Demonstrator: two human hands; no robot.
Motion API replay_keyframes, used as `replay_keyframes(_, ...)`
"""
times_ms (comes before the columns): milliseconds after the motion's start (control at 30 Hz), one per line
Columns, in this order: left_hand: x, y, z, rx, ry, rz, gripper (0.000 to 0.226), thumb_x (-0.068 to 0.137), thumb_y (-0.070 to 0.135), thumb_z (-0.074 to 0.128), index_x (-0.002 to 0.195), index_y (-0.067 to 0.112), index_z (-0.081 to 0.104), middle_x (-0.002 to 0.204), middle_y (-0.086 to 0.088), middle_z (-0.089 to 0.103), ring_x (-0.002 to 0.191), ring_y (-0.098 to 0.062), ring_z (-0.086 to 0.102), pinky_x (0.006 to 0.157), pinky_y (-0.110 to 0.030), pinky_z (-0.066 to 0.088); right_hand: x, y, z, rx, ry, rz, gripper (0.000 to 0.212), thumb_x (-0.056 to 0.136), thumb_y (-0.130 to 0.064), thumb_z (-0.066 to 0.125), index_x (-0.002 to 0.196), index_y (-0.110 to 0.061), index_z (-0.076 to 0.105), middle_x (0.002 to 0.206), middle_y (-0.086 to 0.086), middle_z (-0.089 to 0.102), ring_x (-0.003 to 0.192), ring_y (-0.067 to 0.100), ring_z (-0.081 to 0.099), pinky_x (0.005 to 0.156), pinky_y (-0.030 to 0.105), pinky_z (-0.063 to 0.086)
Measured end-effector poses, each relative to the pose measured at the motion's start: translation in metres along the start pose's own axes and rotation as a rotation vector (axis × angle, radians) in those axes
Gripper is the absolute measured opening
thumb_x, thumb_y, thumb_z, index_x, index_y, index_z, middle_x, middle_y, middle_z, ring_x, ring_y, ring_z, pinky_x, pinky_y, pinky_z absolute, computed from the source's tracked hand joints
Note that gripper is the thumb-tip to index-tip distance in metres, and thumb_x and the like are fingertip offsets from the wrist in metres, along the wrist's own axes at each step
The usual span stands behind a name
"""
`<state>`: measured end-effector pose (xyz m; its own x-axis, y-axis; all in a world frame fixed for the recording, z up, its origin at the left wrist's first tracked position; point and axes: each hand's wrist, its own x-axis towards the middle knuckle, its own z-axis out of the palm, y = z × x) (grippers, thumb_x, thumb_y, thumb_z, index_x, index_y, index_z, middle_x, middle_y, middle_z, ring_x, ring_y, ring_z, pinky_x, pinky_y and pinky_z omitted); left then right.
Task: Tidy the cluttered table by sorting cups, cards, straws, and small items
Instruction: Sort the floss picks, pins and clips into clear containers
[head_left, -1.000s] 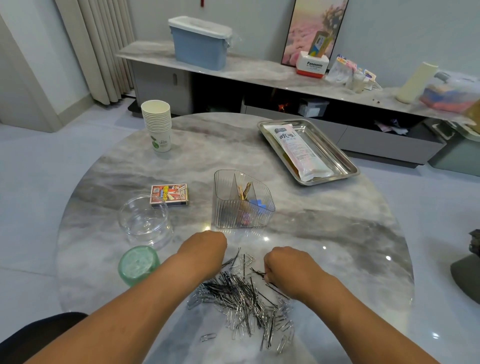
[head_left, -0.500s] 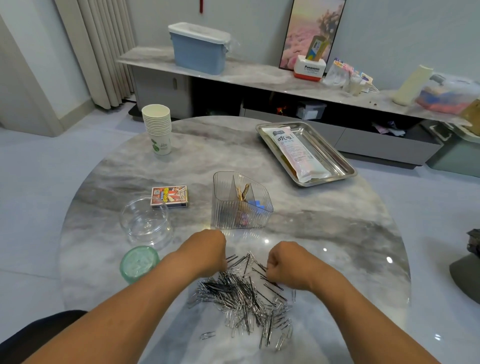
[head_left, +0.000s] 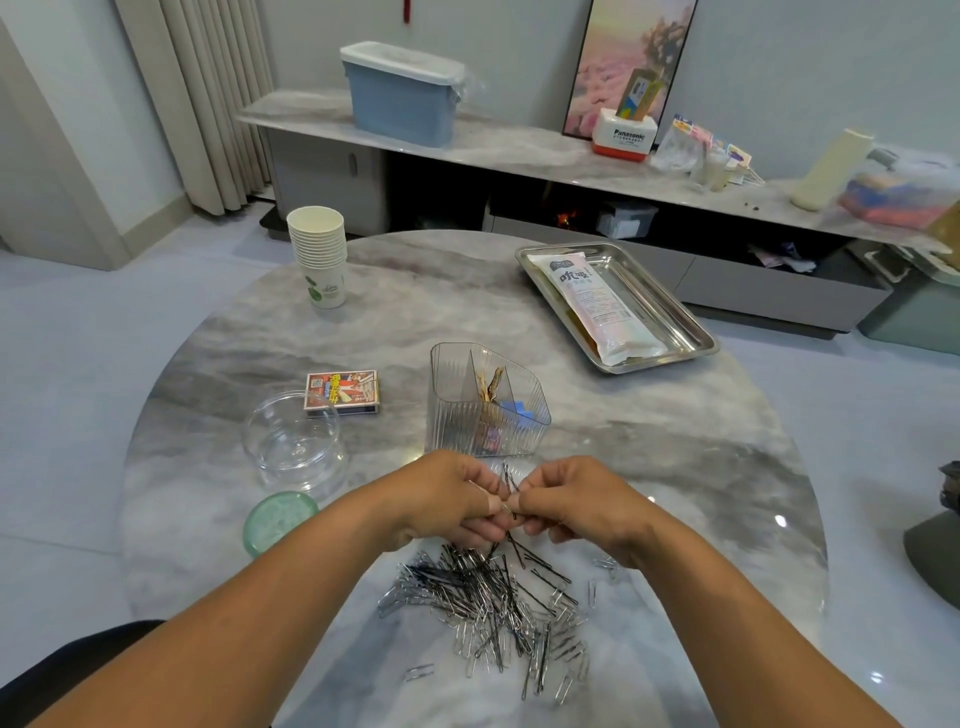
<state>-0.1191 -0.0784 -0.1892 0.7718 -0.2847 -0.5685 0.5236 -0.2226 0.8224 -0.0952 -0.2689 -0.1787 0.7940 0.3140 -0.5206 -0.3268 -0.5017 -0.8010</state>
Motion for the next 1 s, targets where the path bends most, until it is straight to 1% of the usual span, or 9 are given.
replay_keyframes(100, -0.001, 0.003, 0.001, -0.133, -0.06, -0.023, 0.013, 0.1, 0.003, 0.057, 0.11, -0.001, 0.063, 0.112, -0.022, 0.072, 0.102, -0.023, 0.073, 0.089, -0.035, 0.06, 0.0, -0.001, 0.005, 0.021, 0.057, -0.049, 0.008, 0.087, -0.009, 0.077, 0.081, -0.008, 0.071, 0.072, 0.006, 0.073, 0.063, 0.011, 0.063, 0.053, 0.019, 0.045)
replay_keyframes(167, -0.002, 0.004, 0.0, -0.249, -0.082, -0.048, 0.025, 0.097, 0.005, 0.062, 0.119, -0.007, 0.06, 0.112, -0.024, 0.072, 0.105, -0.026, 0.072, 0.092, -0.036, 0.059, -0.001, -0.001, 0.007, 0.03, 0.065, -0.065, 0.008, 0.087, -0.01, 0.078, 0.081, -0.007, 0.073, 0.07, 0.006, 0.071, 0.062, 0.011, 0.062, 0.053, 0.019, 0.046)
replay_keyframes(233, -0.002, 0.004, 0.0, -0.333, -0.066, -0.06, 0.034, 0.096, 0.008, 0.065, 0.123, -0.011, 0.058, 0.111, -0.025, 0.072, 0.099, -0.026, 0.074, 0.086, -0.033, 0.06, -0.002, -0.001, 0.007, 0.049, 0.049, -0.067, 0.011, 0.088, -0.012, 0.078, 0.086, -0.002, 0.074, 0.072, 0.008, 0.072, 0.063, 0.011, 0.063, 0.055, 0.019, 0.049)
replay_keyframes(467, 0.002, 0.002, -0.001, -0.339, 0.054, -0.054, 0.023, 0.098, 0.009, 0.062, 0.113, -0.008, 0.063, 0.091, -0.018, 0.072, 0.075, -0.02, 0.072, 0.07, -0.028, 0.062, -0.002, -0.004, 0.0, 0.156, 0.016, 0.011, 0.007, 0.091, -0.007, 0.074, 0.089, -0.001, 0.072, 0.082, 0.016, 0.075, 0.066, 0.016, 0.068, 0.058, 0.023, 0.056)
replay_keyframes(533, 0.003, 0.003, -0.003, -0.292, 0.079, -0.065, 0.02, 0.102, 0.01, 0.056, 0.113, -0.005, 0.064, 0.084, -0.014, 0.071, 0.071, -0.02, 0.07, 0.069, -0.029, 0.062, 0.0, -0.001, -0.006, 0.064, 0.095, 0.035, 0.007, 0.091, -0.007, 0.073, 0.087, -0.001, 0.072, 0.078, 0.015, 0.075, 0.062, 0.017, 0.067, 0.058, 0.026, 0.058)
replay_keyframes(667, 0.004, 0.003, -0.006, -0.221, 0.117, -0.103, 0.017, 0.106, 0.007, 0.045, 0.115, 0.001, 0.059, 0.079, -0.013, 0.067, 0.068, -0.022, 0.067, 0.065, -0.031, 0.061, 0.006, 0.01, -0.018, -0.396, 0.281, 0.065, 0.011, 0.089, -0.009, 0.077, 0.079, -0.005, 0.074, 0.072, 0.011, 0.076, 0.057, 0.017, 0.068, 0.069, 0.04, 0.064)
replay_keyframes(733, 0.005, 0.002, -0.007, -0.176, 0.125, -0.112, 0.016, 0.104, 0.002, 0.045, 0.113, 0.004, 0.057, 0.081, -0.013, 0.067, 0.067, -0.021, 0.067, 0.066, -0.032, 0.06, 0.006, 0.009, -0.017, -0.606, 0.274, 0.084, 0.014, 0.085, -0.016, 0.081, 0.075, -0.01, 0.075, 0.069, 0.003, 0.075, 0.064, 0.017, 0.071, 0.075, 0.041, 0.063)
replay_keyframes(833, 0.006, 0.002, -0.005, -0.109, 0.136, -0.114, 0.01, 0.102, 0.004, 0.05, 0.108, 0.006, 0.057, 0.079, -0.01, 0.066, 0.066, -0.018, 0.063, 0.067, -0.031, 0.057, 0.001, 0.002, -0.005, -0.798, 0.207, 0.111, 0.01, 0.08, -0.024, 0.085, 0.079, -0.017, 0.078, 0.077, -0.007, 0.075, 0.078, 0.014, 0.072, 0.076, 0.033, 0.058)
replay_keyframes(1000, 0.008, 0.0, -0.005, -0.084, 0.179, -0.109, 0.006, 0.102, 0.011, 0.055, 0.103, 0.007, 0.058, 0.078, -0.01, 0.064, 0.063, -0.018, 0.06, 0.064, -0.03, 0.058, 0.002, 0.008, 0.027, -0.899, 0.203, 0.102, 0.022, 0.075, -0.032, 0.087, 0.085, -0.017, 0.074, 0.089, -0.003, 0.073, 0.081, 0.019, 0.068, 0.068, 0.028, 0.049)
